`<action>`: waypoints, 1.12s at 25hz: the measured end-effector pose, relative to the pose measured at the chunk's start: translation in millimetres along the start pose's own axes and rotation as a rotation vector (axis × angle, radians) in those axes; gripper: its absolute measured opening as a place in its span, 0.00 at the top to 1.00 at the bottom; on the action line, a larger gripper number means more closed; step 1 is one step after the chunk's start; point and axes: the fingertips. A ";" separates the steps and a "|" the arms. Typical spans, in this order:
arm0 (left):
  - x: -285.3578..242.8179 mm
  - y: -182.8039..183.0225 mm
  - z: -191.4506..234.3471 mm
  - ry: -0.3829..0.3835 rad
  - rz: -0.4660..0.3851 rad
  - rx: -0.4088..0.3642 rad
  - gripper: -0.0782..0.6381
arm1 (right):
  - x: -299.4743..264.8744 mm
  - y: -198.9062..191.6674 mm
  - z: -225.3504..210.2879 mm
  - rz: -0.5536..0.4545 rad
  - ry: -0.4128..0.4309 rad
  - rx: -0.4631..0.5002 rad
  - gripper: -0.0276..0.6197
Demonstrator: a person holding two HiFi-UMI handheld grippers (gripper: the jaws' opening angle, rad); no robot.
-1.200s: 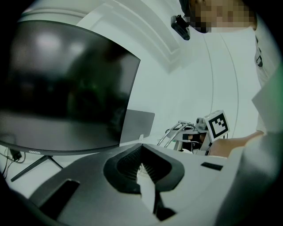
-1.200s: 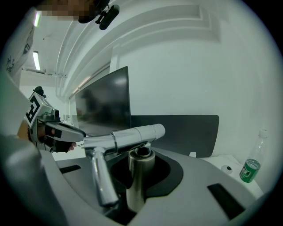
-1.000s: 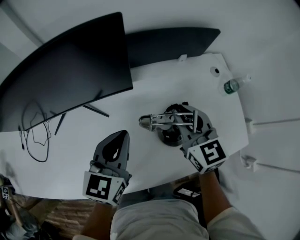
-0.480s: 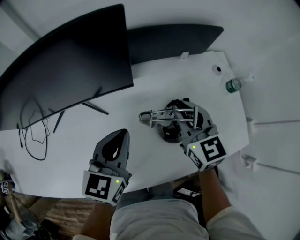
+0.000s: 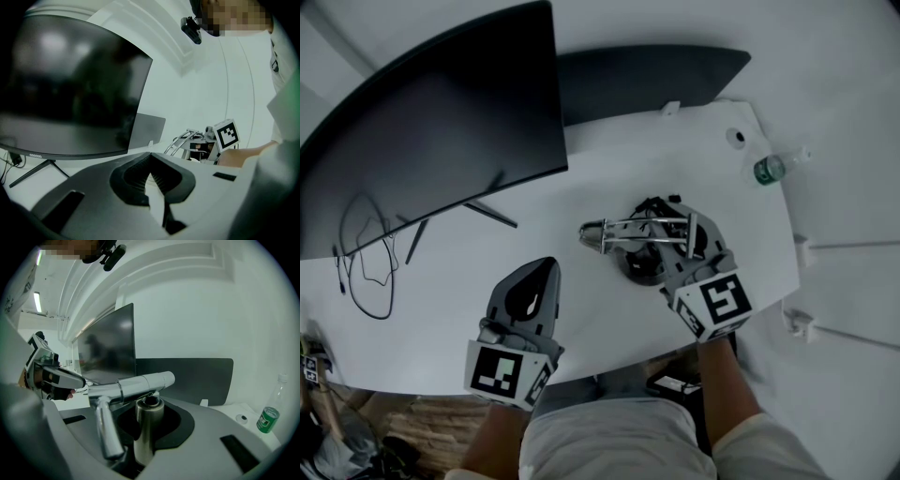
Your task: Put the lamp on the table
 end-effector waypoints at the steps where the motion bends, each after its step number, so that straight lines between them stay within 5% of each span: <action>1: -0.4 0.1 -0.2 -0.001 0.000 0.001 0.89 | 0.1 0.0 0.4 -0.001 0.000 0.001 0.87; 28: 8.0 -7.8 -9.7 -0.008 0.013 0.003 0.89 | 14.5 -7.6 7.6 -0.085 -0.029 -0.009 0.85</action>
Point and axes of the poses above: the fingertips, and each gripper's own axes: x backward along the fingers, z to its left, y out of its top, and after that the axes turned 6 degrees about -x, right-handed
